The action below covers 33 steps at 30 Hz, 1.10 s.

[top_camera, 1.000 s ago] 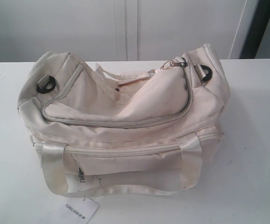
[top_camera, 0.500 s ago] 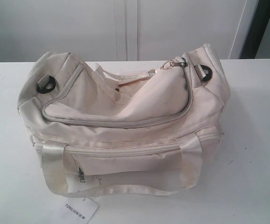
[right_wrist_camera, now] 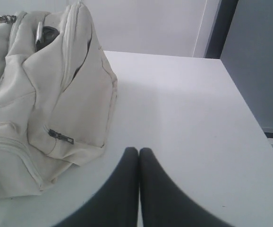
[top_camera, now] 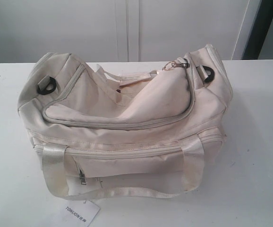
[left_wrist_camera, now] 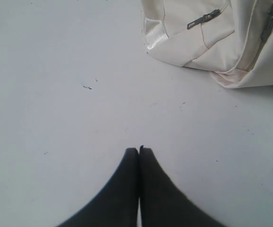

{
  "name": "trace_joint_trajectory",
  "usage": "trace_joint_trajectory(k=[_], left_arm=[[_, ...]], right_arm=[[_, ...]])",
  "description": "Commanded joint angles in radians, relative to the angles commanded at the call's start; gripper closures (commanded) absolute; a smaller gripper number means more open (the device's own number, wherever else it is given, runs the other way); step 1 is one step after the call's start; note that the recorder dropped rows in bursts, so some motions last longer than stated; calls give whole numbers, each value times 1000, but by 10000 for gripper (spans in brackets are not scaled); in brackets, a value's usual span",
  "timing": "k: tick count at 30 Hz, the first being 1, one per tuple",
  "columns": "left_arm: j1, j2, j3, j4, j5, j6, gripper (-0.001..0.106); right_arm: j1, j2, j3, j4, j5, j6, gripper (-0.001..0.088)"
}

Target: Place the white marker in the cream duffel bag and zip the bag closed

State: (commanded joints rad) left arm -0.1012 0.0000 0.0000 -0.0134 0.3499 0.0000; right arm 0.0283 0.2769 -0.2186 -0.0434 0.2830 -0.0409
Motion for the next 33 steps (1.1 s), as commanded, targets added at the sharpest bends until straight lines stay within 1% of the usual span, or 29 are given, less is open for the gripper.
trace_joint_trajectory(k=[5, 6, 7, 12, 14, 15, 17, 21, 24, 33], left_arm=[[0, 0, 0, 0, 0, 0, 1053], [0, 0, 0, 0, 0, 0, 1053], [0, 0, 0, 0, 0, 0, 1053], [0, 0, 0, 0, 0, 0, 1053], [0, 0, 0, 0, 0, 0, 1053], [0, 0, 0, 0, 0, 0, 1053], [0, 0, 0, 0, 0, 0, 1053], [0, 0, 0, 0, -2, 0, 1053], [0, 0, 0, 0, -2, 0, 1053], [0, 0, 0, 0, -2, 0, 1053]], right_arm=[[0, -45, 0, 0, 27, 0, 868], [0, -57, 0, 0, 48, 0, 868], [0, -92, 0, 0, 101, 0, 868], [0, -197, 0, 2, 195, 0, 868], [0, -244, 26, 2, 192, 0, 868], [0, -277, 57, 2, 157, 0, 868], [0, -277, 111, 2, 106, 0, 868], [0, -277, 209, 0, 82, -3, 868], [0, -277, 219, 2, 55, -3, 868], [0, -277, 219, 2, 59, -3, 868]])
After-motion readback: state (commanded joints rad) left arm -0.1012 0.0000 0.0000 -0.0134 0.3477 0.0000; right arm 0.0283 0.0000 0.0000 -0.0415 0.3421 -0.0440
